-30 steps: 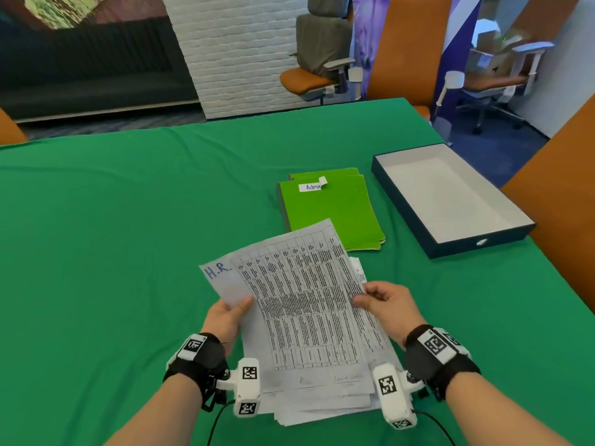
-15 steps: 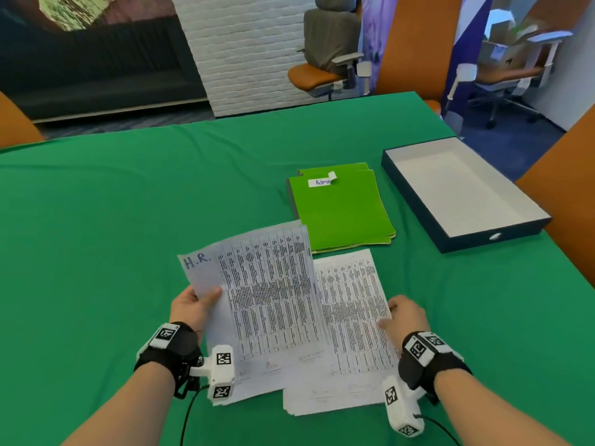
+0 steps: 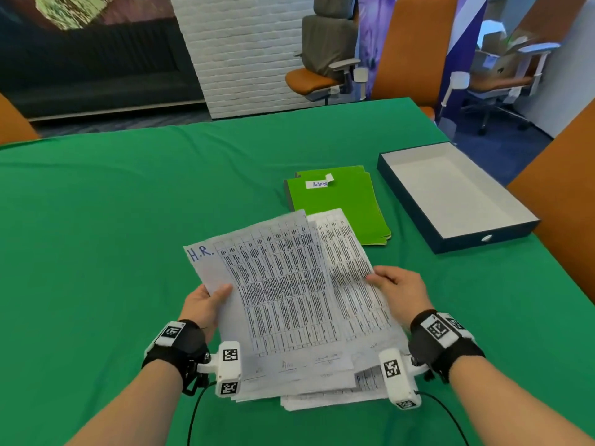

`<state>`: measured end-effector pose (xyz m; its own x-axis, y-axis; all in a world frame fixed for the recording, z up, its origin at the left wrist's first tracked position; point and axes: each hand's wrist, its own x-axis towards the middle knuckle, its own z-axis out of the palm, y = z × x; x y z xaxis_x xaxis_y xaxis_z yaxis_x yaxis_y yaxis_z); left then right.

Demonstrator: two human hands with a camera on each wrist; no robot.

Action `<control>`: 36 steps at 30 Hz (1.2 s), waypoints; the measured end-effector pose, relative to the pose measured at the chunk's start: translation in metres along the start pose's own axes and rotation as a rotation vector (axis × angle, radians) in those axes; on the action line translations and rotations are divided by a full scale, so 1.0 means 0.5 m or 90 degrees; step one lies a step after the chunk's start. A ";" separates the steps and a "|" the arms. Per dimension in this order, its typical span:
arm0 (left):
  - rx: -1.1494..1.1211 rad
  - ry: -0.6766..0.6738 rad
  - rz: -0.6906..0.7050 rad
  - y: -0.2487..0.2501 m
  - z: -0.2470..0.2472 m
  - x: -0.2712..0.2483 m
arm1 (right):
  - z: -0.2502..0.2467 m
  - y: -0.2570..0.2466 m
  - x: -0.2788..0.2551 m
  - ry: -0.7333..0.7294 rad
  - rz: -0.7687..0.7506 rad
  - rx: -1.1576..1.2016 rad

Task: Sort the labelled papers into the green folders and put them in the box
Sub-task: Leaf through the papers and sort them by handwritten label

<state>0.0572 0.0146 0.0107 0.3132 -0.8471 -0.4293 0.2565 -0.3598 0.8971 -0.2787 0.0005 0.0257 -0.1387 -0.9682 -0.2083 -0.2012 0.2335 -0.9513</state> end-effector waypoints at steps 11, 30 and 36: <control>0.105 0.024 0.063 -0.014 0.050 -0.019 | 0.093 -0.005 -0.036 -0.174 0.054 0.132; 0.101 0.045 0.337 0.057 0.184 -0.110 | 0.096 -0.069 -0.031 0.006 -0.202 -0.035; 0.118 0.021 0.210 0.024 0.170 -0.091 | 0.080 -0.040 -0.032 -0.058 -0.138 -0.057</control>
<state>-0.0319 0.0155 0.0501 0.3820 -0.9170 -0.1145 -0.0317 -0.1369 0.9901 -0.2338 0.0076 0.0391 0.0050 -0.9997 -0.0245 -0.3031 0.0218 -0.9527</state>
